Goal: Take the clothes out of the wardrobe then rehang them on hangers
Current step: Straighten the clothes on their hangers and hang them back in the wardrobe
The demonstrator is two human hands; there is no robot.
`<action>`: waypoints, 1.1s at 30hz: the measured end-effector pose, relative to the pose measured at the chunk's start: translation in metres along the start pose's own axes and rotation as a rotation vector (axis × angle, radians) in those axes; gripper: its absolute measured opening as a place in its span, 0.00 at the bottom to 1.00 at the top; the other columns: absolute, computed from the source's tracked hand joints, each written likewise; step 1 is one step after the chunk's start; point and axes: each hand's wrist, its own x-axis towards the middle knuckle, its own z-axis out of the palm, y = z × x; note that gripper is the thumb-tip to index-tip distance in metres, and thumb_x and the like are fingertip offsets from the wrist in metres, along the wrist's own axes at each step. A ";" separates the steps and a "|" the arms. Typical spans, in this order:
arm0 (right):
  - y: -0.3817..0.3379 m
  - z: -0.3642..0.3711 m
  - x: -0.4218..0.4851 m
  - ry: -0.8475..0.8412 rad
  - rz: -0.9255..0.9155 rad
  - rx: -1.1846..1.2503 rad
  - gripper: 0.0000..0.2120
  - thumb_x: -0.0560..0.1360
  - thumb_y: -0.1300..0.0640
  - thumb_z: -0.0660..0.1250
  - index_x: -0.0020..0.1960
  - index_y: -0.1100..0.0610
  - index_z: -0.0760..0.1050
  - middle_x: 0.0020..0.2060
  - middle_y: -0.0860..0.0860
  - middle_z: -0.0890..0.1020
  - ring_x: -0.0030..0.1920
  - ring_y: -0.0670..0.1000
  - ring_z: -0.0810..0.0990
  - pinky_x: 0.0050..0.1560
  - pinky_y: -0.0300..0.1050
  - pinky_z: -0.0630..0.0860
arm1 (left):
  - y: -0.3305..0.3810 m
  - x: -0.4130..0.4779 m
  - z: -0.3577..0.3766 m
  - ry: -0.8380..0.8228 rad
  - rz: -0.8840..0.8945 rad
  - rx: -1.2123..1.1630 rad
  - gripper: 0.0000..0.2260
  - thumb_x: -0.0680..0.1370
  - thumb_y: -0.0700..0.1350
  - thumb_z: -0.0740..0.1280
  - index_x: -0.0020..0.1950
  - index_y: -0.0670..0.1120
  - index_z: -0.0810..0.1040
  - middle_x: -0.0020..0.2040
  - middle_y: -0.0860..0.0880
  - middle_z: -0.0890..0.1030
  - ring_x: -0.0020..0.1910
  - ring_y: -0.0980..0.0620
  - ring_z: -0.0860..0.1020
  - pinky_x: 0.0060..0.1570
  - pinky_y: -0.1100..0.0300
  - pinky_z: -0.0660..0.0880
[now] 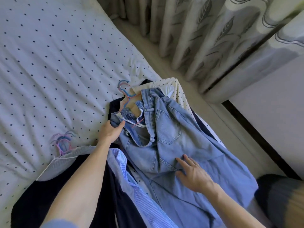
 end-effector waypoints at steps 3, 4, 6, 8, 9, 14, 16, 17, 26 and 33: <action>-0.006 -0.006 -0.016 0.039 0.035 0.125 0.28 0.81 0.42 0.56 0.79 0.47 0.58 0.79 0.49 0.59 0.77 0.54 0.62 0.72 0.44 0.62 | 0.011 -0.024 -0.008 0.107 0.083 -0.065 0.24 0.73 0.65 0.69 0.58 0.48 0.75 0.58 0.43 0.81 0.57 0.39 0.78 0.54 0.51 0.74; -0.008 -0.008 -0.026 0.073 0.035 0.198 0.26 0.82 0.44 0.57 0.78 0.50 0.61 0.76 0.48 0.64 0.74 0.54 0.66 0.70 0.43 0.64 | 0.015 -0.037 -0.013 0.122 0.126 -0.091 0.19 0.74 0.64 0.69 0.52 0.50 0.74 0.52 0.46 0.81 0.54 0.40 0.79 0.47 0.53 0.73; -0.011 -0.012 -0.050 0.142 0.033 0.334 0.23 0.82 0.45 0.59 0.74 0.53 0.67 0.68 0.46 0.73 0.70 0.52 0.71 0.67 0.42 0.67 | 0.023 -0.070 -0.021 0.157 0.212 -0.123 0.16 0.73 0.63 0.71 0.45 0.52 0.72 0.42 0.53 0.80 0.46 0.44 0.79 0.37 0.56 0.69; -0.014 -0.015 -0.079 0.202 0.036 0.465 0.23 0.81 0.43 0.61 0.73 0.50 0.69 0.67 0.43 0.75 0.69 0.47 0.73 0.67 0.39 0.67 | 0.032 -0.108 -0.026 0.165 0.289 -0.128 0.15 0.73 0.62 0.71 0.47 0.53 0.73 0.41 0.56 0.80 0.42 0.48 0.79 0.36 0.57 0.71; -0.015 -0.016 -0.094 0.235 0.037 0.535 0.23 0.80 0.42 0.62 0.72 0.49 0.70 0.67 0.41 0.76 0.68 0.44 0.74 0.65 0.37 0.68 | 0.038 -0.129 -0.026 0.152 0.335 -0.128 0.15 0.74 0.61 0.71 0.48 0.53 0.72 0.40 0.56 0.80 0.40 0.50 0.79 0.36 0.57 0.71; -0.022 -0.035 -0.168 0.419 0.041 0.858 0.17 0.80 0.44 0.64 0.66 0.50 0.74 0.58 0.42 0.81 0.54 0.35 0.78 0.47 0.22 0.69 | 0.074 -0.247 0.004 -0.018 0.548 -0.123 0.10 0.77 0.50 0.69 0.49 0.52 0.68 0.39 0.54 0.77 0.41 0.45 0.79 0.38 0.55 0.70; -0.022 -0.045 -0.197 0.468 0.026 1.013 0.16 0.80 0.45 0.63 0.64 0.50 0.75 0.58 0.45 0.82 0.52 0.40 0.82 0.46 0.29 0.72 | 0.081 -0.298 0.021 -0.070 0.628 -0.120 0.10 0.78 0.49 0.68 0.53 0.52 0.69 0.41 0.53 0.79 0.42 0.44 0.80 0.40 0.54 0.73; -0.022 -0.050 -0.212 0.484 0.013 1.085 0.15 0.81 0.45 0.62 0.63 0.50 0.75 0.57 0.46 0.82 0.50 0.43 0.83 0.45 0.34 0.74 | 0.081 -0.322 0.028 -0.080 0.672 -0.101 0.10 0.78 0.49 0.68 0.55 0.51 0.69 0.43 0.52 0.80 0.43 0.43 0.81 0.42 0.52 0.75; 0.028 0.002 -0.351 0.858 0.011 1.344 0.06 0.80 0.55 0.67 0.56 0.54 0.79 0.45 0.49 0.83 0.39 0.43 0.80 0.35 0.37 0.77 | 0.036 -0.501 0.094 -0.296 1.226 0.308 0.14 0.78 0.59 0.66 0.56 0.53 0.71 0.40 0.46 0.84 0.41 0.43 0.81 0.36 0.49 0.74; 0.086 0.145 -0.508 1.151 0.105 1.429 0.03 0.79 0.62 0.67 0.50 0.56 0.78 0.38 0.51 0.81 0.35 0.40 0.80 0.35 0.36 0.77 | 0.011 -0.643 0.130 -0.814 1.478 0.707 0.16 0.72 0.61 0.67 0.52 0.51 0.76 0.38 0.51 0.83 0.39 0.51 0.81 0.40 0.53 0.77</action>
